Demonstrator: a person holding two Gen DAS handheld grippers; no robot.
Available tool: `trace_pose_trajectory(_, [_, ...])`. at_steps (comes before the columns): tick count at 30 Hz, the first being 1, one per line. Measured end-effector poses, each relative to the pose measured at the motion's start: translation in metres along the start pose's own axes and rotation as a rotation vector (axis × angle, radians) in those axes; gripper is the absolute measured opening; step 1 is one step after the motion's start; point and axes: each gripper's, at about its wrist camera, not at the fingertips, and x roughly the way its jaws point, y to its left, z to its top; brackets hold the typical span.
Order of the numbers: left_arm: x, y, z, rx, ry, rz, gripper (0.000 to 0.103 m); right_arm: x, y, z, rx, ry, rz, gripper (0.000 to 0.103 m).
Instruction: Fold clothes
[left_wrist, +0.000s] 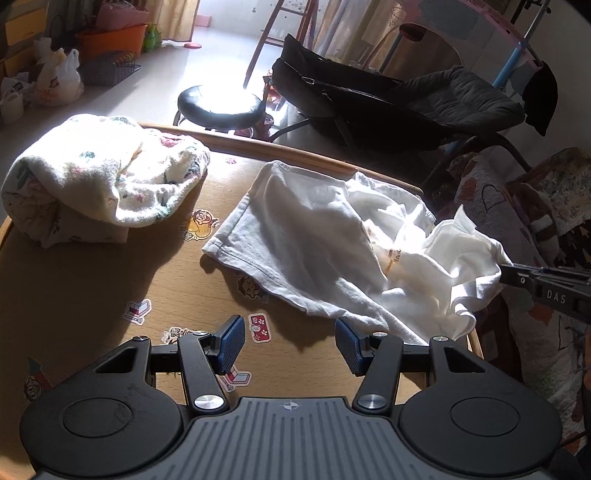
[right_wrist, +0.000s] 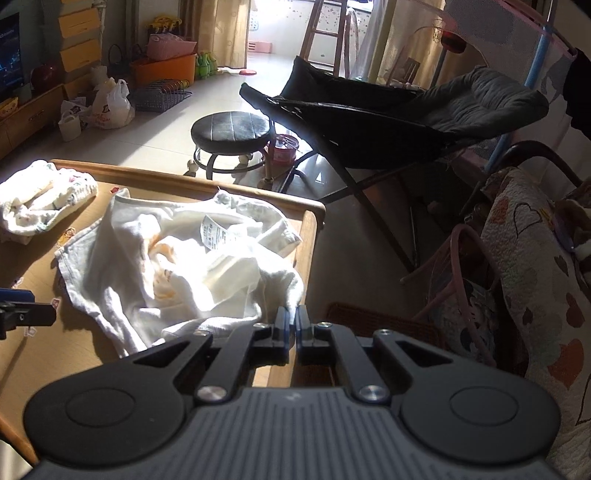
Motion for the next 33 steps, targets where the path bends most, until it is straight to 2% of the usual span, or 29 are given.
trace_pose_trajectory(8, [0.01, -0.018, 0.001, 0.069, 0.012, 0.064, 0.057, 0.023, -0.023, -0.012, 0.029, 0.047, -0.018, 0.004])
trace_pose_trajectory(14, [0.013, -0.026, 0.002, 0.101, 0.026, 0.064, 0.057, 0.024, -0.027, -0.028, 0.044, 0.068, -0.021, 0.004])
trace_pose_trajectory(20, [0.018, -0.023, 0.003, 0.036, 0.046, 0.057, 0.057, 0.028, -0.035, -0.033, 0.078, 0.089, 0.006, 0.005])
trace_pose_trajectory(25, [0.021, -0.02, 0.004, 0.009, 0.046, 0.066, 0.057, 0.021, -0.036, -0.037, 0.102, 0.089, 0.025, 0.011])
trace_pose_trajectory(28, [0.02, -0.02, 0.005, 0.0, 0.041, 0.064, 0.057, 0.013, -0.034, -0.038, 0.105, 0.082, 0.034, 0.028])
trace_pose_trajectory(29, [0.019, -0.021, 0.005, 0.002, 0.04, 0.063, 0.057, 0.011, -0.033, -0.039, 0.106, 0.08, 0.037, 0.038])
trace_pose_trajectory(30, [0.019, -0.021, 0.006, 0.004, 0.04, 0.064, 0.057, 0.008, -0.032, -0.04, 0.107, 0.077, 0.04, 0.043])
trace_pose_trajectory(33, [0.019, -0.022, 0.005, 0.008, 0.046, 0.065, 0.057, 0.0, -0.03, -0.041, 0.11, 0.07, 0.049, 0.047])
